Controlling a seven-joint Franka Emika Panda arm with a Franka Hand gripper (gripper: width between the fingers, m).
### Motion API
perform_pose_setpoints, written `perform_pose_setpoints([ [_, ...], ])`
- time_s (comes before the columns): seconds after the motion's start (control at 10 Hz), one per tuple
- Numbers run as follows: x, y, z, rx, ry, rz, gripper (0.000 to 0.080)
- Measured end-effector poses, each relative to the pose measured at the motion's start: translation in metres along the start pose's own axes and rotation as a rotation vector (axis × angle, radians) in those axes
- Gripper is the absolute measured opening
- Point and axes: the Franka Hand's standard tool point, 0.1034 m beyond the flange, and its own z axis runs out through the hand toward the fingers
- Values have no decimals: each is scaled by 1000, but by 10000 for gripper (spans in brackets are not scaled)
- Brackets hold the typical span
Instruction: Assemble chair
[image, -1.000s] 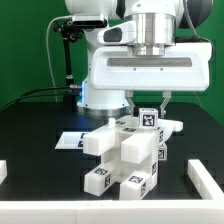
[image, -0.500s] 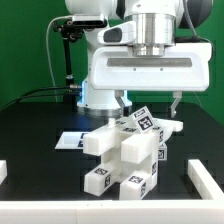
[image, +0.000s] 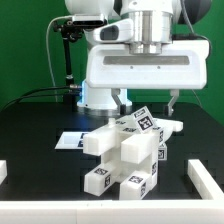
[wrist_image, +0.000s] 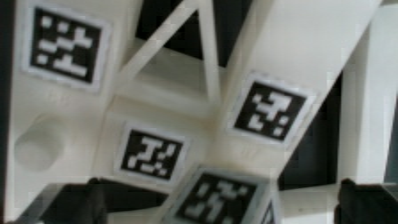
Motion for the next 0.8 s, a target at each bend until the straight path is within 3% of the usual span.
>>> perform_pose_setpoints([
  [0.3, 14, 4, -4, 2, 12, 11, 649],
  [0.8, 8, -5, 12, -14, 8, 31, 649],
])
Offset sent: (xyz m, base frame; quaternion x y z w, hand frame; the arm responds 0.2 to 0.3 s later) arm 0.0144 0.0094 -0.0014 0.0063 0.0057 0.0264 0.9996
